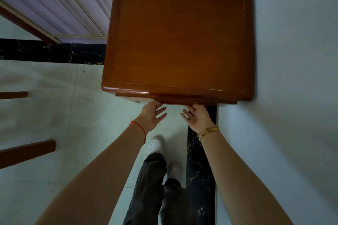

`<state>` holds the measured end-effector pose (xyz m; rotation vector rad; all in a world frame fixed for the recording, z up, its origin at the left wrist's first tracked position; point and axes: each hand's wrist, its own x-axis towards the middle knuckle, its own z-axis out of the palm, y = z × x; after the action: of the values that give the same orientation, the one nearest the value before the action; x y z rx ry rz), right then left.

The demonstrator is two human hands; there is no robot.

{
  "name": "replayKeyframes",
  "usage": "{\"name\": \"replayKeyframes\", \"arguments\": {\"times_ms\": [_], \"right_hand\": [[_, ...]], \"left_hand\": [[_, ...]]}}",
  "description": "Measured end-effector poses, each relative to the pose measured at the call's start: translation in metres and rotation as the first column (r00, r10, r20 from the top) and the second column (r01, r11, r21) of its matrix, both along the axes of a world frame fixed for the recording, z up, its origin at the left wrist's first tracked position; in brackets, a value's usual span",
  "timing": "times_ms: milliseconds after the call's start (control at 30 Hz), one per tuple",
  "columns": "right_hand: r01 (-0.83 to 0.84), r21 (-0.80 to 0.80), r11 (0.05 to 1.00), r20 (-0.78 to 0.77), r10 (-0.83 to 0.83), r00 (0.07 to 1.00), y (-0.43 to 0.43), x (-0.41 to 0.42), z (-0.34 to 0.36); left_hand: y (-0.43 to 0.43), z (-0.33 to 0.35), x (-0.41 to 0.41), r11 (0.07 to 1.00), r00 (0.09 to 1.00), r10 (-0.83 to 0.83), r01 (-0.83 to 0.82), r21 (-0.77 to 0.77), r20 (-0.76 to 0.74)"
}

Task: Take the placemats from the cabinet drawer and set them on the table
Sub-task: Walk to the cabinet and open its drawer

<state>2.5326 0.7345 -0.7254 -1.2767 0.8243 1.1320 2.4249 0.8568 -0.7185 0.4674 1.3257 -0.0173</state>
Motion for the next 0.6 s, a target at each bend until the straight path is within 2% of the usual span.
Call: {"name": "replayKeyframes", "arguments": {"times_ms": [333,600], "right_hand": [[-0.041,-0.01,0.999,-0.05,0.041,0.998,-0.046,-0.054,0.013],[-0.037,-0.089,0.995,-0.156,0.023,0.988,-0.088,-0.106,0.013]], "left_hand": [[-0.046,0.01,-0.057,0.999,0.998,-0.035,0.034,-0.021,-0.059],[-0.085,0.013,-0.107,0.996,0.991,-0.053,0.043,-0.083,-0.123]]}}
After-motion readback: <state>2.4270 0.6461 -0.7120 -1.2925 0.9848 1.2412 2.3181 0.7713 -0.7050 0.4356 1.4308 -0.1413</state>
